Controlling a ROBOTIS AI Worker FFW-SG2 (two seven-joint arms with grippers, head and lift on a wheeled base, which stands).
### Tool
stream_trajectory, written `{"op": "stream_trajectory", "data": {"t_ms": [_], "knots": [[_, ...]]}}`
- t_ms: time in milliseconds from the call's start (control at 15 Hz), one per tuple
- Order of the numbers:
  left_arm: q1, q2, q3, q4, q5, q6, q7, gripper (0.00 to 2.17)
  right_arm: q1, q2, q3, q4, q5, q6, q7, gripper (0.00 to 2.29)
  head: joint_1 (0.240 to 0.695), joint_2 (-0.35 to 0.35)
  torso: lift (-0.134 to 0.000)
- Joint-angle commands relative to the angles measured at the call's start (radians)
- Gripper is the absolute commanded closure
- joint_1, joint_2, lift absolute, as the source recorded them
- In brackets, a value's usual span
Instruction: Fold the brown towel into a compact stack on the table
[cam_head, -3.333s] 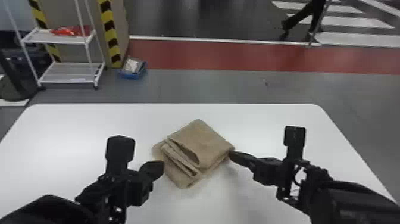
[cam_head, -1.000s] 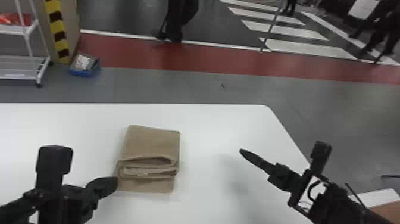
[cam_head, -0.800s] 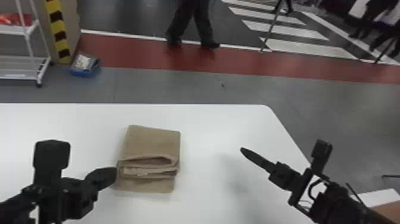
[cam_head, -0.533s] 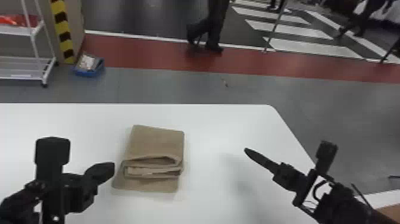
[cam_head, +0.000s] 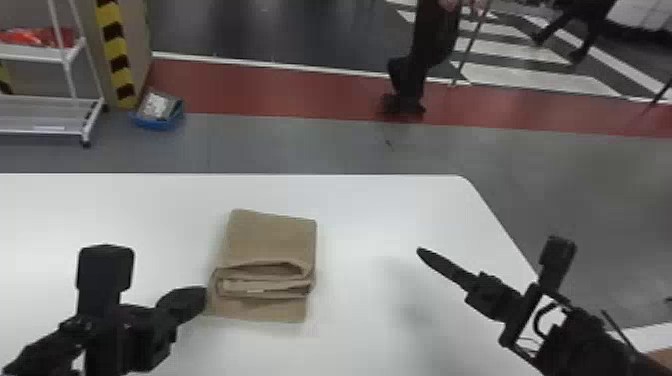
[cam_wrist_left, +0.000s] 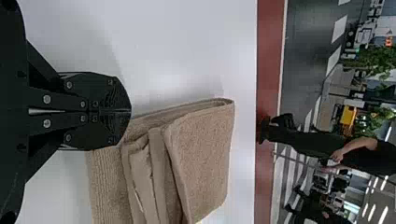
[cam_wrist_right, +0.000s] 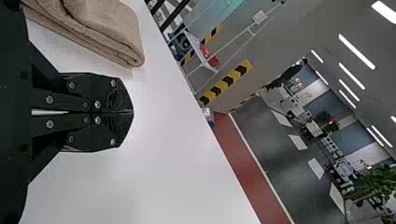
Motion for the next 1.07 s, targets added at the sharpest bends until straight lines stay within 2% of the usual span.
{"op": "stream_trajectory", "data": {"t_ms": [0, 133, 333, 400, 533, 600, 733, 867, 1000], "knots": [[0.019, -0.003, -0.024, -0.027, 0.023, 0.014, -0.010, 1.85, 0.000, 0.000, -0.004, 0.000, -0.002, 0.002, 0.001, 1.95, 0.695, -0.277, -0.125], [0.022, -0.003, -0.057, -0.039, 0.017, 0.023, -0.009, 1.85, 0.000, 0.000, -0.006, 0.001, -0.006, 0.002, 0.001, 1.95, 0.695, -0.298, -0.125], [0.036, 0.003, -0.036, -0.076, 0.030, 0.039, -0.010, 1.85, 0.003, 0.000, -0.009, 0.000, -0.011, 0.005, -0.002, 1.94, 0.695, -0.332, -0.125], [0.038, 0.003, -0.027, -0.099, 0.027, 0.036, 0.003, 1.84, 0.003, 0.002, -0.006, -0.002, -0.026, 0.015, -0.016, 1.75, 0.695, -0.333, -0.125], [0.039, 0.003, -0.004, -0.130, 0.003, 0.005, 0.082, 1.65, 0.002, 0.006, 0.003, -0.008, -0.026, 0.012, -0.026, 1.11, 0.695, -0.320, -0.125], [0.039, 0.005, 0.009, -0.142, -0.019, -0.007, 0.103, 1.64, 0.002, 0.006, 0.017, -0.017, -0.008, 0.005, -0.026, 1.03, 0.695, -0.304, -0.125], [0.027, 0.022, 0.051, -0.142, -0.023, -0.084, 0.134, 1.61, 0.000, 0.008, 0.039, -0.046, 0.026, -0.001, -0.037, 1.03, 0.695, -0.263, -0.125], [-0.016, 0.028, 0.059, -0.098, -0.051, -0.158, 0.164, 1.12, 0.000, 0.009, 0.049, -0.092, 0.063, -0.034, -0.039, 0.98, 0.695, -0.221, -0.125], [-0.048, 0.025, 0.059, -0.074, -0.055, -0.176, 0.178, 0.09, 0.017, 0.014, 0.075, -0.158, 0.127, -0.093, -0.062, 0.36, 0.695, -0.180, -0.125]]}}
